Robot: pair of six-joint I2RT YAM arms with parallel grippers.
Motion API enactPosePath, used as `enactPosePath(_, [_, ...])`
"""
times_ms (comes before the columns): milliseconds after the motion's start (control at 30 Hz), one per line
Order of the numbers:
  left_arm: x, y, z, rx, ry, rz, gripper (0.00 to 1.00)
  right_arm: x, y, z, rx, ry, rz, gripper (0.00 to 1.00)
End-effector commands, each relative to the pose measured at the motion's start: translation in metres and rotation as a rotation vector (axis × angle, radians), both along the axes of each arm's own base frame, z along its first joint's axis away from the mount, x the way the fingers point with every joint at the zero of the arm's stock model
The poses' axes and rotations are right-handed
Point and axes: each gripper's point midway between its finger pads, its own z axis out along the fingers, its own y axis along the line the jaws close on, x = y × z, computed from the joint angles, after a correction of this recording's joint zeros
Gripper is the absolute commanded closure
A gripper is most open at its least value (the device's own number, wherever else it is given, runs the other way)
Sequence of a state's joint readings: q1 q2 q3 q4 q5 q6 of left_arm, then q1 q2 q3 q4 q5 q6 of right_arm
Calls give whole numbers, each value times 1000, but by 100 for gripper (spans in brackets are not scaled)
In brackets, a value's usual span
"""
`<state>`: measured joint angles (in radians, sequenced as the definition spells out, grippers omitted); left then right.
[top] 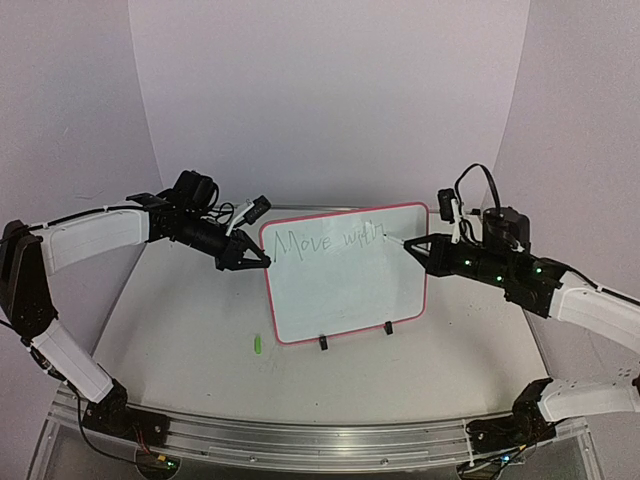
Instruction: Write a sentence on the whiteboard
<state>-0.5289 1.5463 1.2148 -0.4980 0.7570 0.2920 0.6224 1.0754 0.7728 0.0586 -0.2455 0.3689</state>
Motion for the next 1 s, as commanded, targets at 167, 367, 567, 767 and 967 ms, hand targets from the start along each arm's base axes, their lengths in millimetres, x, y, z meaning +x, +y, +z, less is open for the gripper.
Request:
enactPosePath(167, [12,7,-17,76,-26,37,100,-27,20,8,54,-17,245,100])
enactPosePath(367, [12,7,-16,72,-27,37,100,-57,70,-10,19,-19,352,100])
enactPosePath(567, [9,4,-17,63,-17,27,100,-65,117,-21,27,-49,368,100])
enactPosePath(767, [7,3,-19,65,-12,22,100,-57,155,-26,59,-48,407,100])
enactPosePath(967, [6,3,-19,64,-10,20,100,-47,180,-35,80,-34,418,100])
